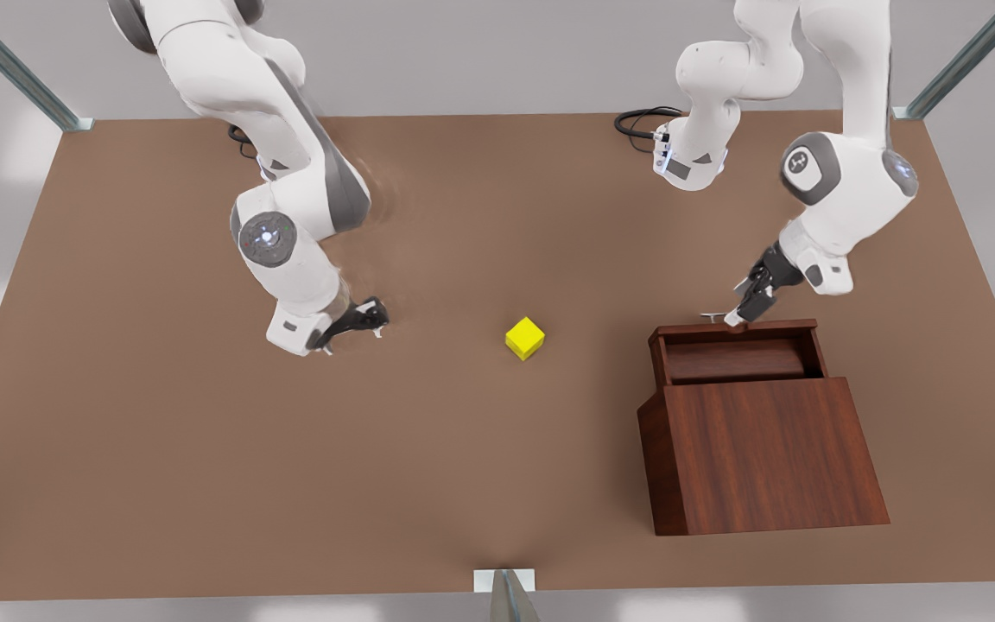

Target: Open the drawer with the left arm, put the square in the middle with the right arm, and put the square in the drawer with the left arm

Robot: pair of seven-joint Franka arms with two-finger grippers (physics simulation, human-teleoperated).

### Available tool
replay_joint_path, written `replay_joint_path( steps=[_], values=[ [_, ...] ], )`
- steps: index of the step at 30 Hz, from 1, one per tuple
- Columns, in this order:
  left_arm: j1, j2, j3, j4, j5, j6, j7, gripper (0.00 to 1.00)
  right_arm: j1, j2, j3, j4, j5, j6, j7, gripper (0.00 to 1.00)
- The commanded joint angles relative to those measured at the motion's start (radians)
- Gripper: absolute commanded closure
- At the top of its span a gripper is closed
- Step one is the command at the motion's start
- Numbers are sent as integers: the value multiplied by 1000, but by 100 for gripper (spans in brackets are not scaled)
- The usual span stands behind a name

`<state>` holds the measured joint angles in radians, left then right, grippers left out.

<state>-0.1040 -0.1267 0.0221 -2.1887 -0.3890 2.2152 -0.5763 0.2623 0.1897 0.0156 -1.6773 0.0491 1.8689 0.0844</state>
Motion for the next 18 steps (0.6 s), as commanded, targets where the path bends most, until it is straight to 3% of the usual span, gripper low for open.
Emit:
replay_joint_path(
  steps=[1, 3, 7, 8, 10, 15, 18],
  values=[
    [1, 18, -1, 39, 269, -31, 65, 0, -11, -7, 0, 4, 0, -32, 0, 0],
    [-34, 170, -41, 331, 272, -265, 187, 0, -144, -39, 0, 5, -17, -77, -31, 0],
    [-269, 381, -102, 604, 354, -345, 185, 0, -298, -58, -22, 97, -18, -154, -169, 0],
    [-351, 429, -102, 642, 384, -347, 185, 0, -296, -58, -39, 156, -18, -255, -175, 0],
    [-430, 501, -126, 667, 453, -348, 277, 0, -287, -66, -40, 154, -20, -255, -179, 0],
    [-462, 614, -149, 679, 458, -240, 748, 0, -288, -27, -42, 191, -35, -261, -210, 0],
    [-494, 674, -151, 676, 460, -200, 817, 0, -275, 13, -42, 225, -57, -263, -204, 0]
  ],
)
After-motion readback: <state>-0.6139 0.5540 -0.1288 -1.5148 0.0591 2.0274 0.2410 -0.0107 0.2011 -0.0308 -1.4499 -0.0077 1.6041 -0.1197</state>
